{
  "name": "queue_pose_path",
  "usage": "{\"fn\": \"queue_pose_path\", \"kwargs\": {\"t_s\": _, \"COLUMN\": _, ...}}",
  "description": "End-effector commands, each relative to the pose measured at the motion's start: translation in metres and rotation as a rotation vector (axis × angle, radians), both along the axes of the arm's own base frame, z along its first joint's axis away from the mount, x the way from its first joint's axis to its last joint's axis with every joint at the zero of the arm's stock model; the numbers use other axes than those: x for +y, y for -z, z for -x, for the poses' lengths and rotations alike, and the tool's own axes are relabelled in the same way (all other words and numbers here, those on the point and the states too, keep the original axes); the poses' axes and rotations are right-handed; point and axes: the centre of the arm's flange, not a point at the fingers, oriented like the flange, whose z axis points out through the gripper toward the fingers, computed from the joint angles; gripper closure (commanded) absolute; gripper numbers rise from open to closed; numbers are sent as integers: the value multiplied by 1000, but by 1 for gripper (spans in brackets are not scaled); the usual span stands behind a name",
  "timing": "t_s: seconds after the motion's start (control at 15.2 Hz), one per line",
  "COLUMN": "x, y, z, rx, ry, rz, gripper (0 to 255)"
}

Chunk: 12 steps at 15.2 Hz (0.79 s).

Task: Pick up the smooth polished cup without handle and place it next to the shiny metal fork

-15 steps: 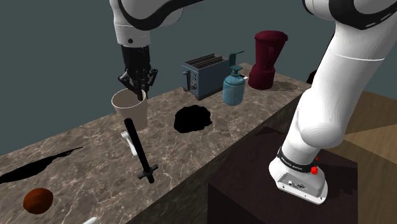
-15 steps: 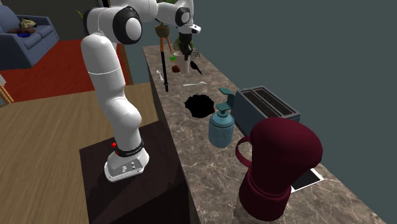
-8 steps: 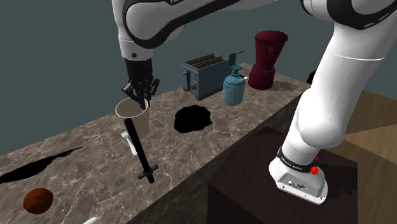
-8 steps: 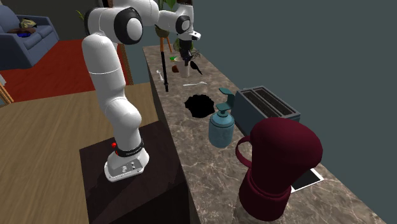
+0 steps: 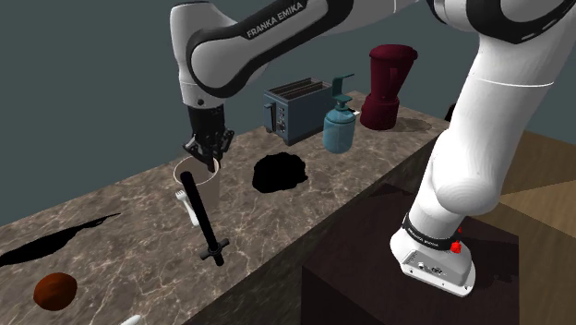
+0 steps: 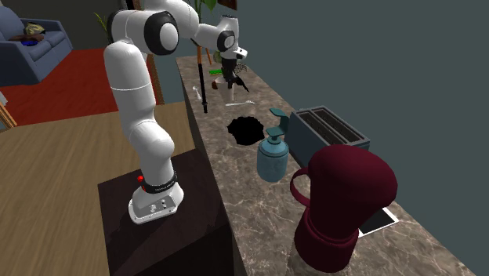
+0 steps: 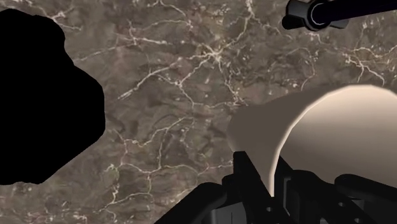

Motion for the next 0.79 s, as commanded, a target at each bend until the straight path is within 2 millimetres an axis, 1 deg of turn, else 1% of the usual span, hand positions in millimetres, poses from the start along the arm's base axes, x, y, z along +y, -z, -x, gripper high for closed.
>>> {"fn": "queue_pose_path", "kwargs": {"t_s": 0.0, "x": 0, "y": 10, "z": 0, "rx": -1, "ry": 0, "rz": 0, "gripper": 255}}
{"fn": "queue_pose_path", "kwargs": {"t_s": 0.73, "x": 0, "y": 68, "z": 0, "rx": -1, "ry": 0, "rz": 0, "gripper": 255}}
